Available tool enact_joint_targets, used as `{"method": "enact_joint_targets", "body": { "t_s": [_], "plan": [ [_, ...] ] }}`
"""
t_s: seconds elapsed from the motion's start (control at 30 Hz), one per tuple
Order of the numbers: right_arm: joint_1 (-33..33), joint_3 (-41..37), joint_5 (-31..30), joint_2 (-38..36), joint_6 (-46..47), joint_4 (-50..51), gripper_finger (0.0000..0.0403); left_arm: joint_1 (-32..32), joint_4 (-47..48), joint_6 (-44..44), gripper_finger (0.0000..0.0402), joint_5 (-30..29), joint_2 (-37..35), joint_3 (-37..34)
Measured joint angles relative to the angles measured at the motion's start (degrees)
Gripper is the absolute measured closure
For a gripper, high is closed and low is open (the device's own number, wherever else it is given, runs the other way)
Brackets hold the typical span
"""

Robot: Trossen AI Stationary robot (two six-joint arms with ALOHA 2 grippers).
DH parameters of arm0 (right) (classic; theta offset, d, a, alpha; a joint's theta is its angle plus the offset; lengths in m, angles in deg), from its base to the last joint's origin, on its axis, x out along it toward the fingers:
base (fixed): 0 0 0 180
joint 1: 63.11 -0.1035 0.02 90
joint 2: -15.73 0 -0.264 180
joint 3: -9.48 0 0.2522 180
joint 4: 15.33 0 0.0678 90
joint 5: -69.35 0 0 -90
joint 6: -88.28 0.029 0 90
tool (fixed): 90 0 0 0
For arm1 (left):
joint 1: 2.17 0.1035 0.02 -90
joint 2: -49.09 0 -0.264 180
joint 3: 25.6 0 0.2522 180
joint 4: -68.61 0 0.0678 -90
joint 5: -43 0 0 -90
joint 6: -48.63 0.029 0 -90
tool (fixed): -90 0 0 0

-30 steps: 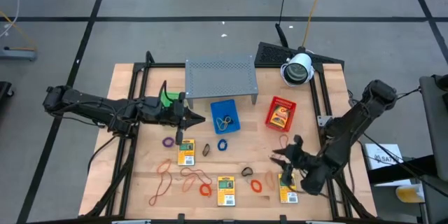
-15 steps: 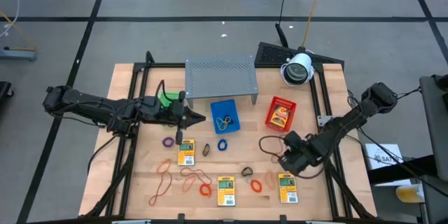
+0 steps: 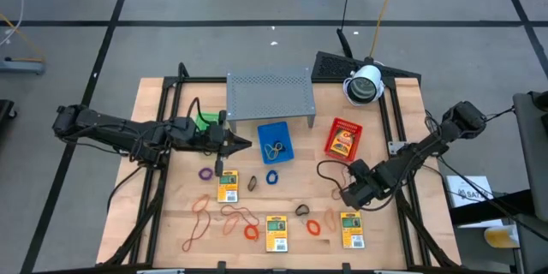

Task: Pick & Place Office Desk Supplies
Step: Put the yellow spring keychain into the green bin

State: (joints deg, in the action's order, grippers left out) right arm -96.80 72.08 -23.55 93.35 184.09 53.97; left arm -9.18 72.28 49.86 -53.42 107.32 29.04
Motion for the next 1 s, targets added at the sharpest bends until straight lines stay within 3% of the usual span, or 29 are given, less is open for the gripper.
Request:
{"method": "enact_joint_targets", "body": {
  "t_s": [0.17,0.33,0.6,0.7,0.83,1.0],
  "plan": [
    [-0.02,-5.92,6.04,0.0,1.31,-2.54,0.0277,0.0,0.0,-0.28,0.0369,0.0,-0.01,0.0],
    [-0.02,-11.65,9.35,-0.32,2.55,-11.81,0.0277,0.0,0.0,-0.52,0.0369,0.02,-0.01,0.0],
    [-0.04,-13.29,9.45,-0.22,2.67,-14.76,0.028,0.0,0.0,-0.69,0.0369,0.15,-0.01,0.0],
    [-0.04,-13.33,9.47,-0.22,2.95,-14.57,0.0307,0.0,0.0,-0.69,0.0369,0.15,-0.01,0.0],
    [-0.04,-13.38,10.1,-0.26,2.25,-14.59,0.0384,0.0,0.0,-0.68,0.0369,0.15,0.0,0.0],
    [0.02,-12.77,11.3,-2.04,0.69,-14.82,0.0396,0.0,0.0,-0.67,0.0369,0.15,-0.01,0.0]
  ]
}}
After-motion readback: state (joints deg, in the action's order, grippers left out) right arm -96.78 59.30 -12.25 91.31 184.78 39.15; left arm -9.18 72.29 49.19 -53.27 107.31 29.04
